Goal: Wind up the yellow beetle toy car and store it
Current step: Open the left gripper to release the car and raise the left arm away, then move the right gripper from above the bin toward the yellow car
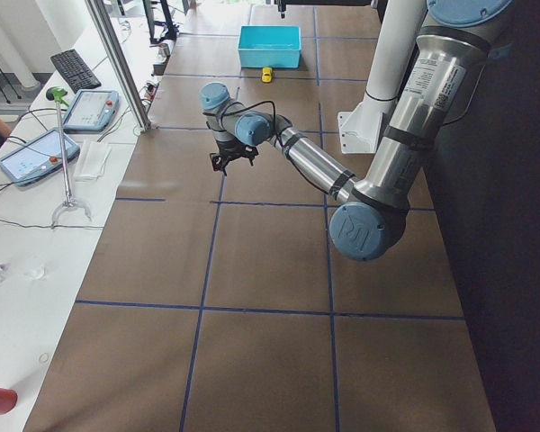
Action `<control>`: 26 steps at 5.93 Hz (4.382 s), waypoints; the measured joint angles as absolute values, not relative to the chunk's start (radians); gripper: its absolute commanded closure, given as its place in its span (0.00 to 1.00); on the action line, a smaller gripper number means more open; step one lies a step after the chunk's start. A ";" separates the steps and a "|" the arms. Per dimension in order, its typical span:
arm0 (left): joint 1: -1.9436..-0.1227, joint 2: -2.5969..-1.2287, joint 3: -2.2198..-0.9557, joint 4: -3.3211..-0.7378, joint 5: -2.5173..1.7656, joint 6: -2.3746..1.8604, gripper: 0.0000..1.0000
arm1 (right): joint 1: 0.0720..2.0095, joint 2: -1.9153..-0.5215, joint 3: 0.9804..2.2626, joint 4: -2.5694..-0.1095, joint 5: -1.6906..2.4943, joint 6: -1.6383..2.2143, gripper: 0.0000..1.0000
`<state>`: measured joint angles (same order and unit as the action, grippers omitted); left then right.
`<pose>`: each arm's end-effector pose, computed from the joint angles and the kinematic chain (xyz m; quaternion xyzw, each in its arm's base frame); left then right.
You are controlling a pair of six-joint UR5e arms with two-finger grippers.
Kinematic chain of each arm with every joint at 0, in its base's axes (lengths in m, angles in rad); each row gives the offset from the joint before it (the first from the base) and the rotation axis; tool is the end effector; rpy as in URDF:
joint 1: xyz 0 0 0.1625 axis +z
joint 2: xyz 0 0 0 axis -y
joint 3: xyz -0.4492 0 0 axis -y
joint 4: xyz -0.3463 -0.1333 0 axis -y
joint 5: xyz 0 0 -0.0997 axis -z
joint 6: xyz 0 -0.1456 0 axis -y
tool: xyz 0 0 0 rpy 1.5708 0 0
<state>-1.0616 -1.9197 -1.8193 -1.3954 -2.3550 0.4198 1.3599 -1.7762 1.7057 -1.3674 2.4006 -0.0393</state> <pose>0.2527 -0.5152 0.4430 0.1767 0.3819 0.4763 0.7720 -0.0512 -0.3630 0.7109 0.0261 -0.4059 -0.1405 0.9027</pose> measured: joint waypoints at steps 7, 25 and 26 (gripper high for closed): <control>-1.468 -1.711 -1.673 -1.337 -2.359 0.239 0.00 | 1.092 -1.703 2.067 -1.472 2.274 -0.041 0.00; -1.586 -1.590 -1.623 -1.492 -2.271 0.239 0.00 | 0.858 -1.333 2.071 -1.866 2.057 -0.706 0.00; -1.586 -1.589 -1.625 -1.492 -2.271 0.238 0.00 | 0.833 -1.328 2.008 -1.820 2.035 -0.704 0.00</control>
